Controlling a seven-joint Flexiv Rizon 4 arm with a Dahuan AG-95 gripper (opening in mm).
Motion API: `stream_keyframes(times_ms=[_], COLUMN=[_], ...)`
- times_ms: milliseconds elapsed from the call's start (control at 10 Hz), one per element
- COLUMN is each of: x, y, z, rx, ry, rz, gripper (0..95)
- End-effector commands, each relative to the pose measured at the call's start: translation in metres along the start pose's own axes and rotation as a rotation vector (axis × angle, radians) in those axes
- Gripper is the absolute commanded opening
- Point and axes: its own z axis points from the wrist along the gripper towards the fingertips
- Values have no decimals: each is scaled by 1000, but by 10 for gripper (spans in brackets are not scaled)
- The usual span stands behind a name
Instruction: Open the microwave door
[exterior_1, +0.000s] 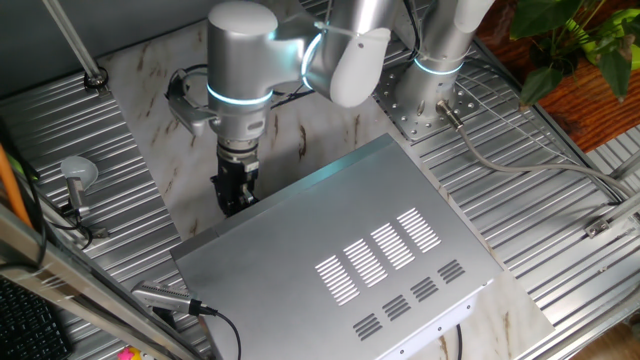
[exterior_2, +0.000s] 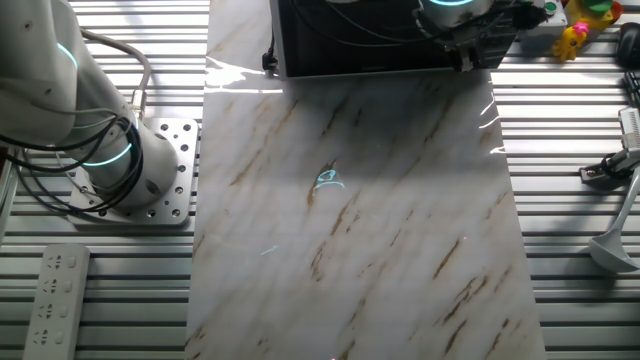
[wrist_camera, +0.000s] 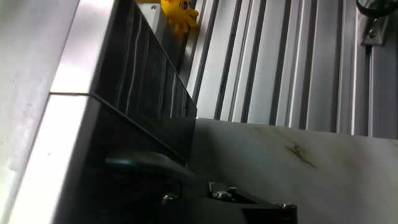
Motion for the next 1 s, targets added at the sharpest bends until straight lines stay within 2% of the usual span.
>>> stream_keyframes(times_ms=[100,600,800,1000], x=[0,0,-1,-2], y=[-1,3,7,13], z=[0,-2,3,9], rx=[16,-2,-9,-2], ry=[-4,-40,-53,-55], rz=[-5,9,11,20], gripper=[190,190,190,190])
